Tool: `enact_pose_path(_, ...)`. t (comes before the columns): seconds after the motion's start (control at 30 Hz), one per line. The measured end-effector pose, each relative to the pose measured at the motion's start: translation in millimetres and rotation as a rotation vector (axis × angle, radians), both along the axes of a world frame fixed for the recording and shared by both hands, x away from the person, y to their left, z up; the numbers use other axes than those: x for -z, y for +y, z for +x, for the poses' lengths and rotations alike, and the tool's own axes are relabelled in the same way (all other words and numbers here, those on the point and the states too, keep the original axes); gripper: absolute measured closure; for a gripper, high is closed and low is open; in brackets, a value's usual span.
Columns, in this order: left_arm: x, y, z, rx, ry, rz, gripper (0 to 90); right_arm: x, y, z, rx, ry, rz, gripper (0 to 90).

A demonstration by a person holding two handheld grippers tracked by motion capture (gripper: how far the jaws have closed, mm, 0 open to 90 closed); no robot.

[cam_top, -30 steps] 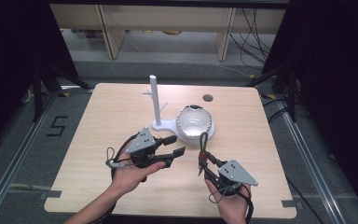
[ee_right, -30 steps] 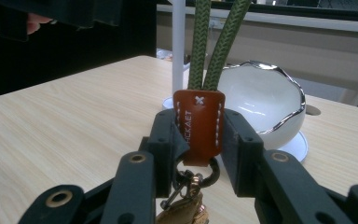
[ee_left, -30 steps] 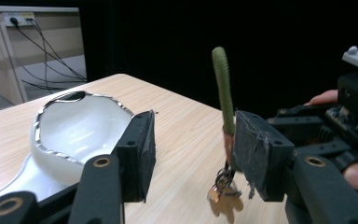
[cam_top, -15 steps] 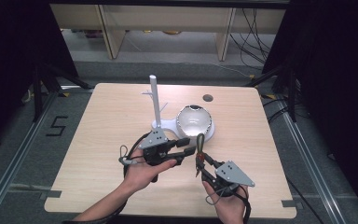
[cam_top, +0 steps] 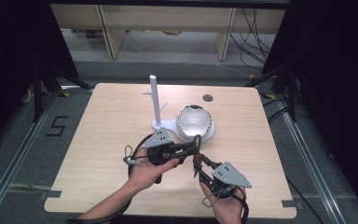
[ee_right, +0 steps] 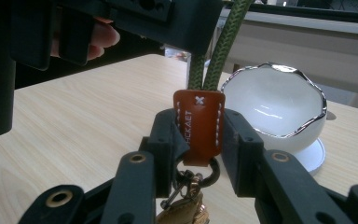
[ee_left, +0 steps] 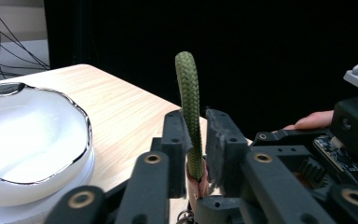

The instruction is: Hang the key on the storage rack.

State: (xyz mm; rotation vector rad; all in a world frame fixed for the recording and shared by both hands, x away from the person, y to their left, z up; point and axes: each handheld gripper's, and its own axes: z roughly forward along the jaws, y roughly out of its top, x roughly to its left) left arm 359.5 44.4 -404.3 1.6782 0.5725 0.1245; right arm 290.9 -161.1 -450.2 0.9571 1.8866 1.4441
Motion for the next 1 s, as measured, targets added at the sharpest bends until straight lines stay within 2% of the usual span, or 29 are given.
enact_pose_path(0.03, -0.2, 0.3, -0.2, -0.004, 0.000, 0.000, 80.2, -0.4, -0.9, 0.3, 0.000, -0.011, -0.011, 67.9)
enact_pose_path(0.1, -0.8, 1.0, -0.6, 0.000, -0.001, -0.002, 82.0, -0.7, 0.0, -0.3, -0.007, 0.001, -0.002, 67.9)
enact_pose_path(0.13, -1.4, 1.4, -1.7, 0.001, -0.017, 0.004, 82.8, -1.2, -0.7, 0.5, -0.006, -0.025, -0.020, 67.8)
enact_pose_path(0.17, -1.4, 1.4, -1.7, 0.001, -0.017, 0.004, 82.9, -1.1, 0.7, -0.3, -0.007, -0.006, -0.004, 67.7)
enact_pose_path(0.3, -2.6, 2.6, -5.1, -0.003, -0.031, 0.011, 83.3, -1.9, 1.5, -0.2, -0.017, 0.004, -0.004, 67.0)
enact_pose_path(0.4, -4.1, 5.2, -6.6, -0.013, -0.067, 0.031, 83.3, -2.1, 3.6, 0.7, -0.041, 0.012, 0.006, 61.9)
enact_pose_path(0.43, -4.7, 6.9, -6.6, -0.014, -0.080, 0.036, 83.3, -2.5, 3.4, 0.0, -0.037, 0.020, -0.007, 59.7)
enact_pose_path(0.47, -5.1, 8.8, -6.8, -0.019, -0.089, 0.036, 83.3, -2.3, 3.7, -0.7, -0.041, 0.035, -0.004, 57.9)
enact_pose_path(0.53, -5.7, 13.1, -7.1, -0.032, -0.105, 0.047, 83.3, -0.7, 2.8, -0.5, -0.039, 0.032, -0.009, 53.6)
enact_pose_path(0.63, -6.0, 20.5, -7.7, -0.052, -0.115, 0.058, 83.3, 1.2, 2.2, 0.1, -0.039, 0.042, 0.004, 52.1)
enact_pose_path(0.67, -6.1, 23.2, -7.8, -0.059, -0.118, 0.058, 83.3, 1.7, 0.7, 0.2, -0.034, 0.048, -0.009, 51.7)
enact_pose_path(0.7, -6.3, 26.1, -8.0, -0.066, -0.121, 0.060, 83.3, 3.4, 0.1, 1.4, -0.040, 0.045, 0.004, 51.6)
enact_pose_path(0.73, -6.7, 32.5, -8.3, -0.080, -0.124, 0.064, 83.3, 4.2, -1.6, 0.7, -0.027, 0.058, -0.013, 51.4)
enact_pose_path(0.93, -7.8, 49.0, -8.8, -0.119, -0.137, 0.078, 83.3, 5.8, -6.2, 1.6, -0.018, 0.066, -0.026, 51.2)
enact_pose_path(0.97, -7.8, 52.0, -8.9, -0.128, -0.140, 0.075, 83.3, 6.4, -6.6, 1.2, -0.013, 0.077, -0.014, 51.2)
enact_pose_path(1.0, -8.5, 55.5, -9.3, -0.137, -0.138, 0.082, 83.3, 7.4, -6.7, 2.3, -0.022, 0.069, -0.006, 51.2)
